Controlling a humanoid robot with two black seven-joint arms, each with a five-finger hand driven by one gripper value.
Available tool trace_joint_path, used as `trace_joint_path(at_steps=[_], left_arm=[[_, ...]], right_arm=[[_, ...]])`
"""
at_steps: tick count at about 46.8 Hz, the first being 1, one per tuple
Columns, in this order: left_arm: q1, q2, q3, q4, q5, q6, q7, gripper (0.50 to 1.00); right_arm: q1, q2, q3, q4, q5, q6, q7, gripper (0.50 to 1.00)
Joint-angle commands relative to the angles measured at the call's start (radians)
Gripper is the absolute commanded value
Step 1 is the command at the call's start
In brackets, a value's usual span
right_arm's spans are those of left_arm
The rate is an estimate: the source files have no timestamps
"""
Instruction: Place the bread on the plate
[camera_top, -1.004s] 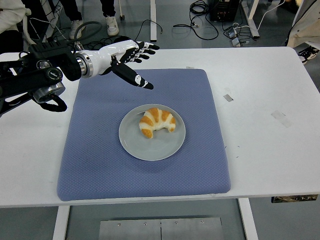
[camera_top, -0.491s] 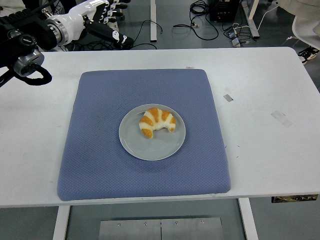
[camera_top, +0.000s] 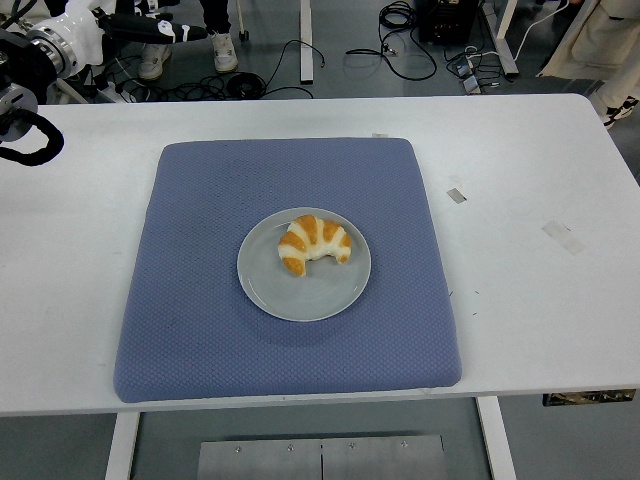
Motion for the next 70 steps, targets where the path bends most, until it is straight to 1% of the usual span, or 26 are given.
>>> trace_joint_path(at_steps=[1,4,10,18,21,24,28,31,35,39,43,46,53,59,70], left_arm=[[0.036,-0.001,-0.074,0.026,-0.013,-0.030,-0.013,0.981],[0.071,-0.005,-0.146,0.046,-0.024,-0.044,-0.015,0.981],[0.132,-0.030,-0.261,0.081,-0.036,-0.049,-0.015,0.981],[0.212,-0.035,-0.375,0.119,-0.067,-0.050,-0.016,0.981],[0.228,-0.038,-0.395,0.136,-0.077,-0.063,-0.018,0.981],[0.234,-0.042,-0.402,0.165,-0.088,-0.095,-0.030,0.981],[0.234,-0.059,-0.402,0.228,-0.105,-0.165,-0.059,0.981],[0.232,-0.070,-0.402,0.283,-0.110,-0.211,-0.072,0.981],[0.228,-0.084,-0.402,0.339,-0.110,-0.242,-0.081,0.981],[0.223,-0.085,-0.404,0.360,-0.110,-0.268,-0.113,0.981],[0.223,-0.090,-0.404,0.362,-0.123,-0.274,-0.136,0.981],[0.223,-0.099,-0.402,0.362,-0.136,-0.274,-0.141,0.981],[0.234,-0.131,-0.402,0.365,-0.145,-0.273,-0.144,0.981],[0.246,-0.160,-0.399,0.405,-0.171,-0.274,-0.144,0.981],[0.245,-0.183,-0.382,0.419,-0.165,-0.273,-0.144,0.983]], right_arm=[[0.000,0.000,0.000,0.000,0.000,0.000,0.000,1.000],[0.000,0.000,0.000,-0.001,0.000,0.000,0.000,1.000],[0.000,0.000,0.000,0.000,0.000,0.000,0.000,1.000],[0.000,0.000,0.000,0.000,0.000,0.000,0.000,1.000],[0.000,0.000,0.000,-0.001,0.000,0.000,0.000,1.000],[0.000,0.000,0.000,0.000,0.000,0.000,0.000,1.000],[0.000,0.000,0.000,0.000,0.000,0.000,0.000,1.000],[0.000,0.000,0.000,0.000,0.000,0.000,0.000,1.000],[0.000,0.000,0.000,0.000,0.000,0.000,0.000,1.000],[0.000,0.000,0.000,0.000,0.000,0.000,0.000,1.000],[0.000,0.000,0.000,-0.001,0.000,0.000,0.000,1.000],[0.000,0.000,0.000,0.000,0.000,0.000,0.000,1.000],[0.000,0.000,0.000,0.000,0.000,0.000,0.000,1.000],[0.000,0.000,0.000,0.000,0.000,0.000,0.000,1.000],[0.002,0.000,0.003,0.008,0.000,0.002,0.000,1.000]])
